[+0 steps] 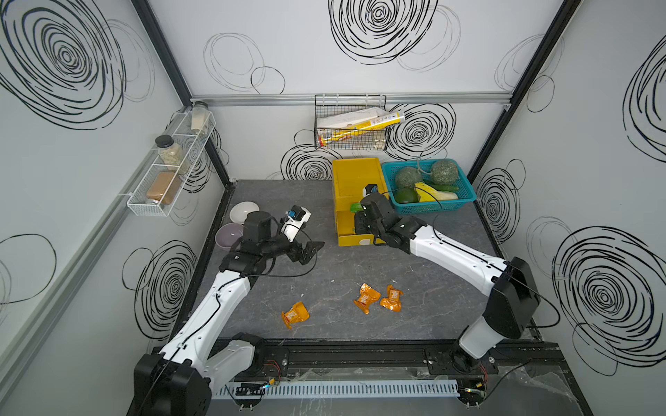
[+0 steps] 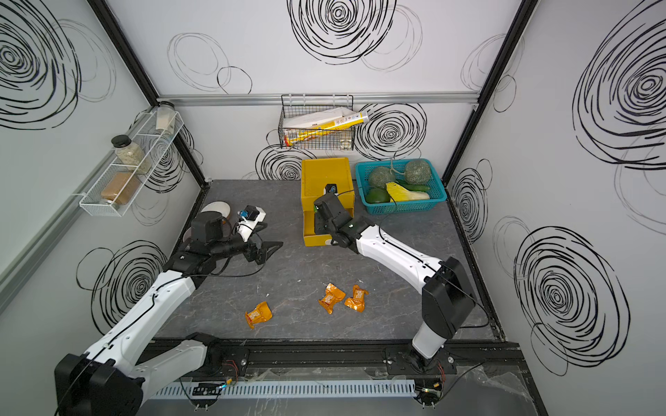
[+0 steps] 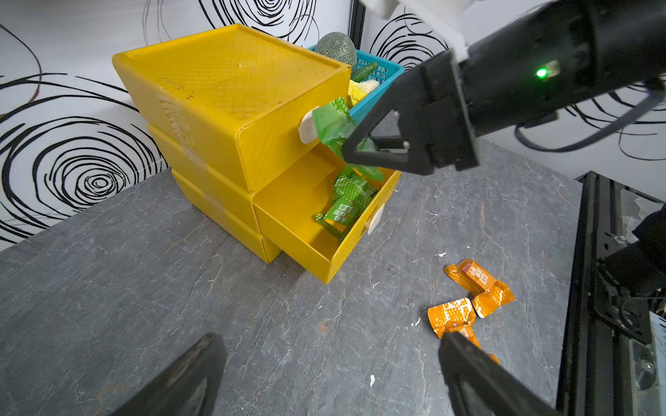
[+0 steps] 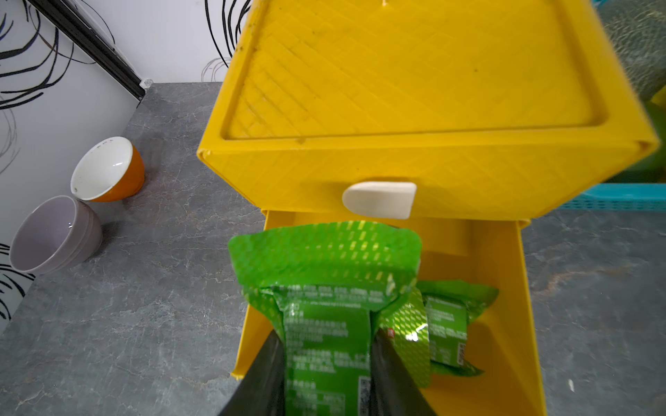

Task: Place the cookies into the drawer by color
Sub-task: Place the cookie in the drawer.

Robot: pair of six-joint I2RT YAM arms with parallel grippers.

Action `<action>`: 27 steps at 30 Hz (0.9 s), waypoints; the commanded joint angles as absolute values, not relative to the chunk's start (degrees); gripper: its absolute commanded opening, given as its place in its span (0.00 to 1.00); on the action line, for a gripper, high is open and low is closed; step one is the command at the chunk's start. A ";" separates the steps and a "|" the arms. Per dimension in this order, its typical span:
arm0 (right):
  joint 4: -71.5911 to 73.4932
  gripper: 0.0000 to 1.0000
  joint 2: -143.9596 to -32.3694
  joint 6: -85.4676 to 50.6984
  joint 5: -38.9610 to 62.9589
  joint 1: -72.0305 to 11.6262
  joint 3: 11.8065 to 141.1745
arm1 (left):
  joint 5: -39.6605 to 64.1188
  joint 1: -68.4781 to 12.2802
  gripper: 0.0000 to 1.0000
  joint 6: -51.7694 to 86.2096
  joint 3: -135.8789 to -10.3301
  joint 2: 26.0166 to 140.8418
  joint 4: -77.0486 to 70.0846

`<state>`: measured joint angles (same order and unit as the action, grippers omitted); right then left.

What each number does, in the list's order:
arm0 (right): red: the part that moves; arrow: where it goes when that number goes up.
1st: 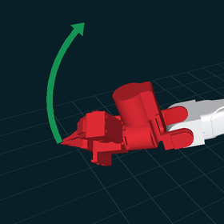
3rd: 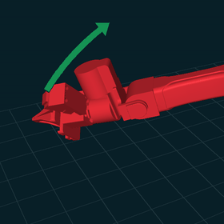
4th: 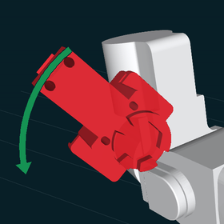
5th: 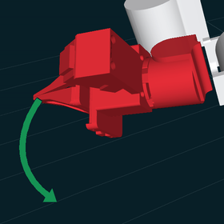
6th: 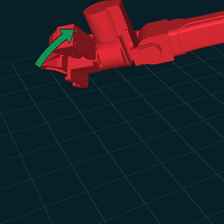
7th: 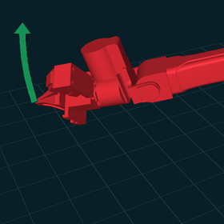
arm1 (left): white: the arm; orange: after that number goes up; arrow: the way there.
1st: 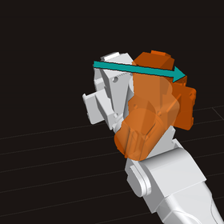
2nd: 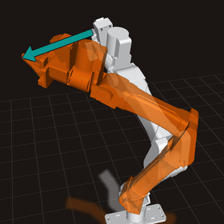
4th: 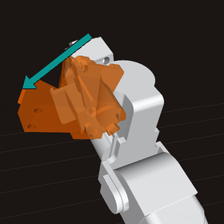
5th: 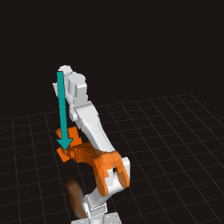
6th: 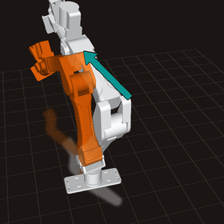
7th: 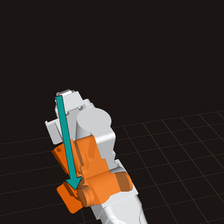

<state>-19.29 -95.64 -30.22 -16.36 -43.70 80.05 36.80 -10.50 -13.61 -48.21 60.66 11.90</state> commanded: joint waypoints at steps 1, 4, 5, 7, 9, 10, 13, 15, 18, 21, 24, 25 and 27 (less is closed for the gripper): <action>-19.97 0.38 -97.86 -29.61 -14.01 -42.99 82.82 | 36.76 -10.75 0.99 -14.13 -49.02 59.85 10.72; -18.52 0.45 -99.31 -29.75 -13.45 -42.81 83.09 | 36.56 -11.07 0.99 -13.93 -48.89 59.95 10.43; -18.57 0.49 -100.06 -29.71 -13.23 -42.71 83.78 | 36.80 -11.24 0.99 -14.00 -48.62 59.78 10.08; -20.15 0.57 -101.58 -29.71 -12.58 -42.71 86.01 | 37.24 -11.37 0.99 -13.90 -48.58 59.81 10.10; -21.80 0.63 -102.47 -29.79 -11.63 -42.71 88.00 | 36.81 -11.31 0.99 -13.91 -49.16 60.03 10.71; -21.90 0.65 -102.68 -29.76 -11.35 -42.65 88.29 | 36.45 -11.35 0.99 -13.82 -49.30 59.95 10.81; -21.65 0.68 -102.33 -29.53 -11.90 -42.71 88.02 | 36.30 -11.39 0.99 -13.74 -49.17 59.60 10.55; -22.61 0.69 -101.24 -29.85 -12.21 -42.67 87.62 | 35.94 -11.54 0.99 -13.49 -50.07 60.00 11.09; -21.02 0.70 -97.94 -30.15 -12.82 -42.71 84.20 | 33.75 -12.33 0.99 -13.21 -52.03 60.55 12.12; -20.62 0.70 -95.12 -30.56 -13.29 -42.71 82.13 | 31.86 -12.99 0.99 -12.04 -53.29 61.03 12.02; -21.29 0.71 -92.19 -31.42 -13.06 -42.71 80.06 | 28.88 -13.65 0.99 -9.98 -55.07 62.39 12.03; -20.74 0.72 -91.05 -31.63 -13.17 -42.71 78.67 | 27.90 -14.00 0.99 -9.59 -55.57 62.67 11.76; -19.41 0.72 -88.93 -31.64 -13.10 -42.70 76.29 | 26.35 -14.84 0.99 -9.36 -56.47 63.21 11.44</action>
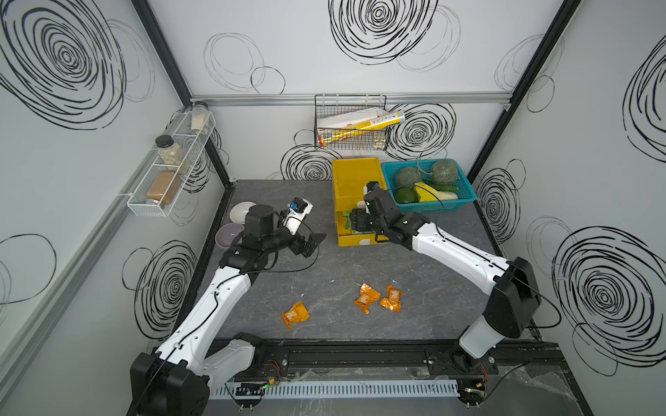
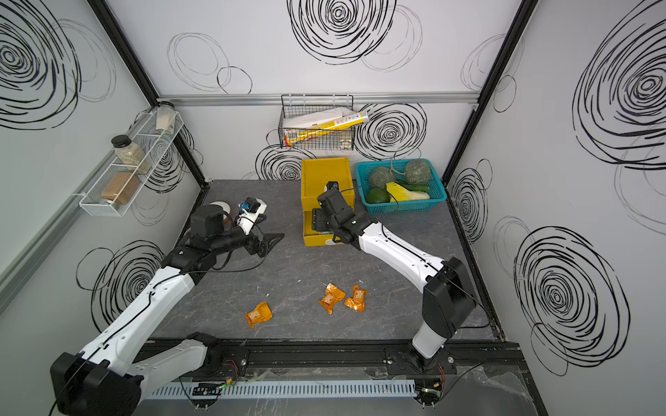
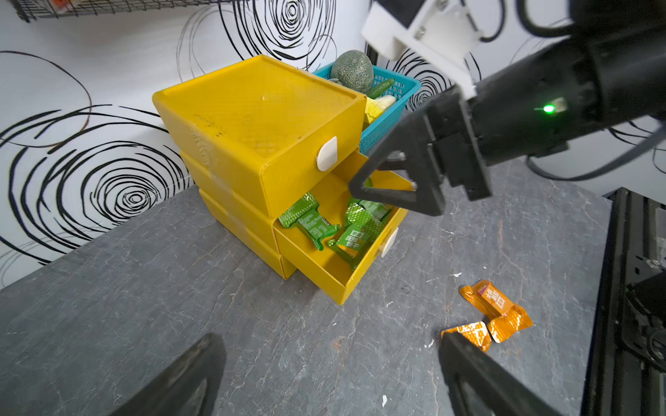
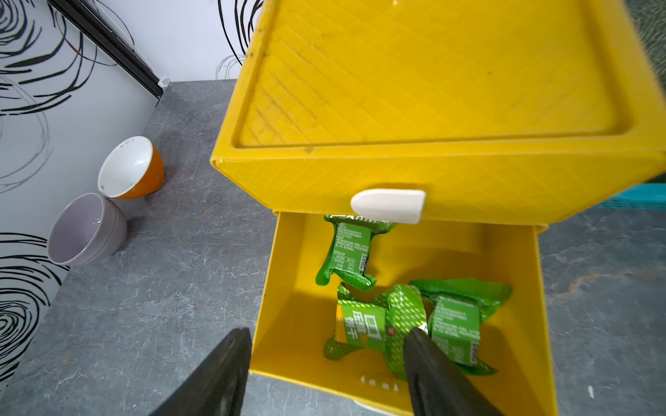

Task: Place the cookies into the drawer by color
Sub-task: Place the cookie in the drawer, then close the drawer in the storage box.

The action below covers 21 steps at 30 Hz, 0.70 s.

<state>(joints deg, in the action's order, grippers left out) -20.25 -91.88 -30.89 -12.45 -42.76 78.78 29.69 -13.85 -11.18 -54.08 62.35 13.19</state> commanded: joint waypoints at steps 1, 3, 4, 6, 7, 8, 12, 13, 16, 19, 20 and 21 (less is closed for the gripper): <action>-19.29 0.73 -87.93 -31.85 -13.01 -42.71 75.31 | 25.76 -15.22 0.99 -9.23 -57.25 63.93 11.63; -19.85 0.74 -85.96 -32.47 -12.64 -42.71 73.76 | 25.14 -15.66 0.99 -8.68 -58.84 65.54 11.78; -19.82 0.75 -84.85 -32.84 -12.63 -42.71 72.61 | 25.18 -15.73 0.99 -8.28 -59.68 66.43 11.78; -18.43 0.77 -82.40 -33.35 -12.77 -42.71 69.73 | 25.73 -15.80 0.99 -7.98 -60.99 67.89 11.06; -17.31 0.79 -81.20 -33.48 -12.71 -42.72 68.25 | 25.84 -15.95 0.99 -8.00 -61.72 68.81 10.69; -16.69 0.81 -80.36 -33.40 -12.79 -42.73 67.14 | 25.84 -16.08 0.99 -8.16 -62.46 69.49 10.34; -17.75 0.84 -77.71 -34.47 -13.65 -42.73 64.80 | 25.22 -16.70 0.99 -8.73 -67.28 73.37 10.17; -17.37 0.84 -76.99 -34.70 -13.74 -42.70 63.78 | 25.22 -16.86 0.99 -9.11 -68.73 74.54 10.43; -16.16 0.94 -75.19 -35.26 -13.86 -42.71 61.00 | 24.29 -17.22 0.99 -9.64 -72.81 77.96 11.05; -17.02 1.00 -73.79 -36.27 -14.37 -42.71 59.40 | 23.65 -17.38 0.99 -9.46 -76.37 81.46 11.08; -16.56 1.00 -73.20 -36.60 -14.52 -42.71 58.37 | 23.73 -17.40 0.99 -9.33 -77.43 82.63 11.19; -15.68 1.00 -72.47 -36.87 -14.74 -42.71 56.98 | 23.72 -17.56 0.99 -9.46 -78.75 84.06 11.42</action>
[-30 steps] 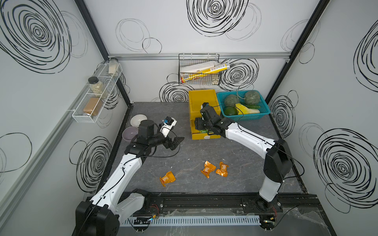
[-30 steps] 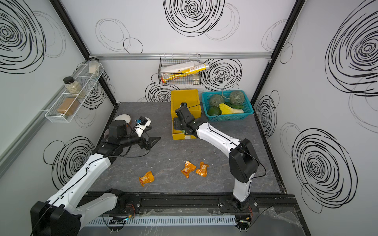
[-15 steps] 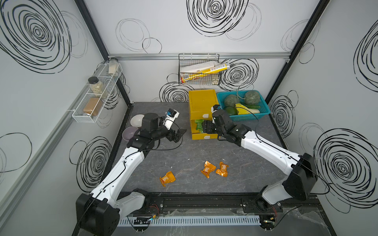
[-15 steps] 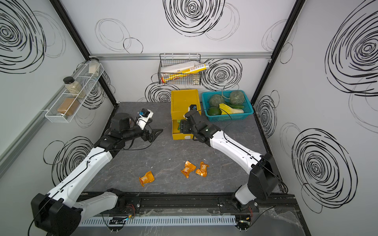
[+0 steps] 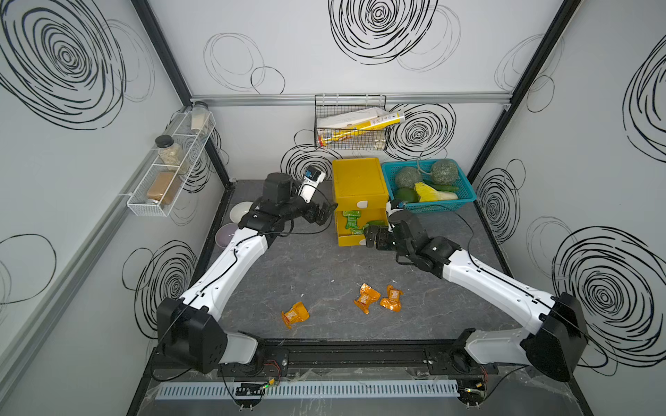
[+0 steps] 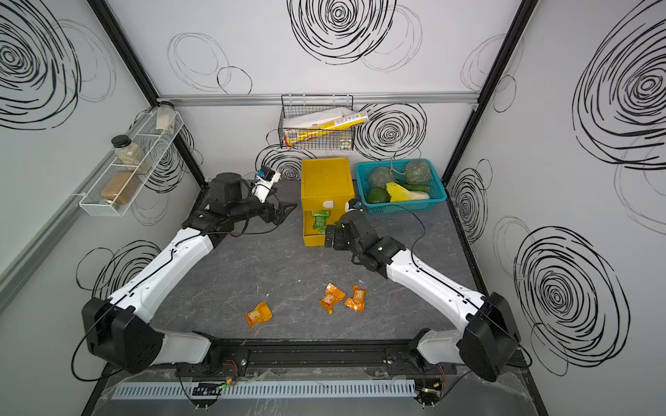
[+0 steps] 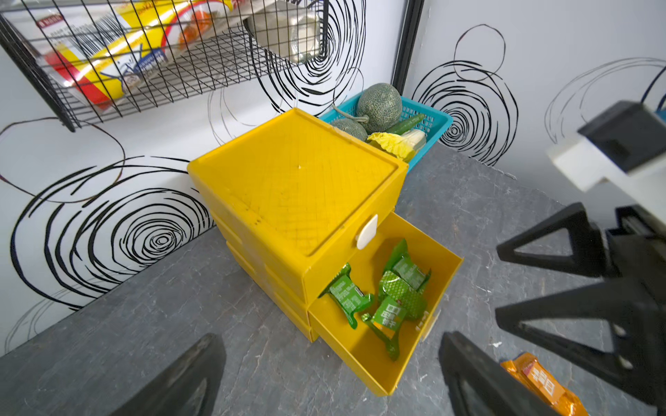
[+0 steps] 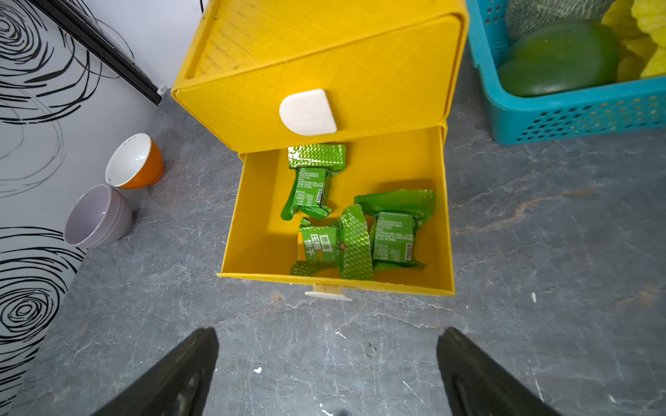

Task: Place the cookies into the drawer by color
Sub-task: Close the drawer in the storage box.

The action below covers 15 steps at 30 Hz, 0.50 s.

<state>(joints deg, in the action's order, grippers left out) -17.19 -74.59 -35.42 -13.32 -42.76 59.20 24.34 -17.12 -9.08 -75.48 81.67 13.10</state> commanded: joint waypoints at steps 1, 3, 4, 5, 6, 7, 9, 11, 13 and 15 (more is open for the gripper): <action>-14.88 1.00 -71.91 -37.27 -14.77 -42.71 55.71 | 23.66 -17.73 0.99 -9.53 -80.13 85.80 11.80; -14.99 1.00 -71.14 -38.15 -14.42 -42.71 54.52 | 23.14 -18.01 0.99 -9.19 -83.24 88.63 12.84; -15.64 1.00 -70.75 -38.61 -14.41 -42.72 54.26 | 22.89 -18.11 0.99 -8.97 -84.89 90.07 13.52; -15.88 1.00 -70.38 -39.12 -14.41 -42.72 53.79 | 22.59 -18.20 0.99 -8.67 -86.13 91.23 13.76; -15.63 1.00 -69.87 -39.73 -14.16 -42.71 52.84 | 22.13 -18.35 0.99 -8.31 -87.29 92.54 13.69; -14.89 1.00 -69.44 -39.95 -13.72 -42.71 51.80 | 21.69 -18.50 0.99 -7.97 -88.34 93.72 13.67; -14.11 0.99 -68.76 -40.05 -12.98 -42.72 50.23 | 20.68 -18.79 0.99 -7.46 -90.32 95.81 13.66; -15.08 0.98 -68.51 -40.81 -12.52 -42.71 49.73 | 19.55 -18.87 0.99 -6.62 -92.14 97.70 13.73; -14.46 0.97 -67.91 -41.82 -12.20 -42.71 47.85 | 18.21 -18.92 0.99 -6.21 -93.66 99.61 13.73; -12.79 0.96 -67.42 -42.65 -11.56 -42.72 45.64 | 16.65 -19.07 0.99 -6.13 -95.05 101.47 13.88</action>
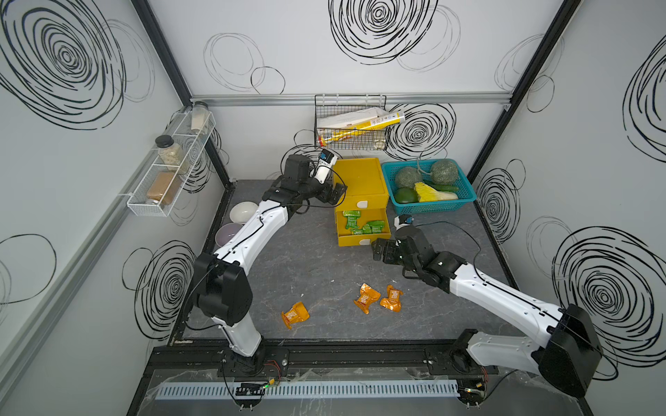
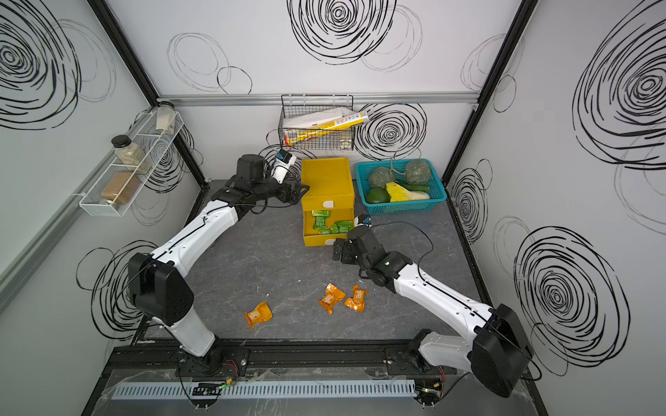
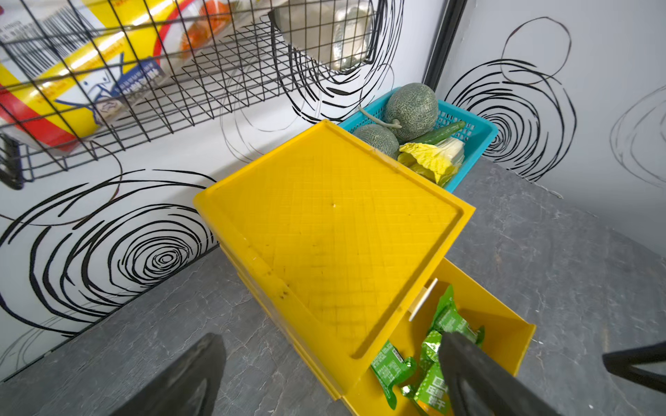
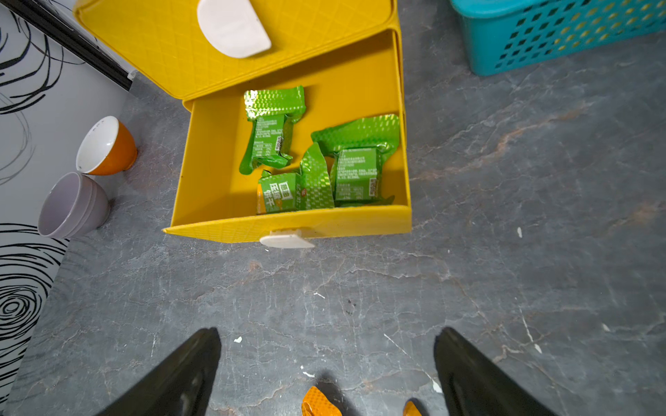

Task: Place the cookies into the drawer by color
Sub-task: Close the drawer in the storage box.

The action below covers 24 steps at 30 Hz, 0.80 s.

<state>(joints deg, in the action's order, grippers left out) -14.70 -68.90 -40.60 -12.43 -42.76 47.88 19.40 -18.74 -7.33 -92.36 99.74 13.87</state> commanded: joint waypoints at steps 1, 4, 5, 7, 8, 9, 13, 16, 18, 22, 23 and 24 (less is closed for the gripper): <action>-12.32 0.96 -67.41 -42.79 -10.93 -42.80 44.97 | 15.83 -19.12 0.99 -5.99 -95.95 102.45 13.90; -12.83 0.96 -68.11 -43.72 -9.79 -42.80 44.62 | 14.56 -19.07 0.99 -5.44 -98.42 105.32 13.99; -12.40 0.96 -68.27 -44.00 -9.38 -42.80 44.21 | 14.50 -19.07 0.99 -5.31 -99.12 106.04 13.91; -10.75 0.94 -68.44 -44.48 -8.77 -42.89 42.86 | 14.17 -19.07 0.99 -5.23 -101.16 108.56 14.09; -10.16 0.94 -68.62 -44.69 -8.35 -42.97 42.44 | 13.99 -19.07 0.99 -5.14 -102.43 109.72 14.47; -9.95 0.93 -68.96 -44.79 -8.03 -43.07 42.28 | 13.74 -19.07 0.99 -5.01 -103.92 111.01 15.10; -8.74 0.93 -70.55 -45.43 -7.51 -43.24 41.74 | 13.36 -19.08 0.99 -4.82 -107.47 114.87 16.83; -6.76 0.91 -72.11 -45.49 -6.89 -43.31 41.04 | 12.85 -19.09 0.99 -4.98 -108.18 116.80 16.79; -6.70 0.91 -73.56 -45.43 -6.89 -43.33 41.57 | 12.31 -18.98 0.99 -4.97 -108.20 117.74 17.08; -4.21 0.87 -75.49 -45.88 -6.77 -43.31 41.55 | 12.22 -18.90 0.98 -5.02 -107.00 118.56 17.56; -4.07 0.86 -76.18 -45.88 -6.65 -43.28 41.93 | 12.22 -18.90 0.98 -4.92 -106.36 118.56 17.60; -4.51 0.86 -76.95 -45.93 -6.80 -43.30 42.61 | 12.30 -18.90 0.98 -4.75 -105.71 118.40 17.52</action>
<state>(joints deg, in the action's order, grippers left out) -6.44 -75.55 -45.50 -7.01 -42.94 41.69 13.32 -18.76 -4.86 -106.52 116.90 16.60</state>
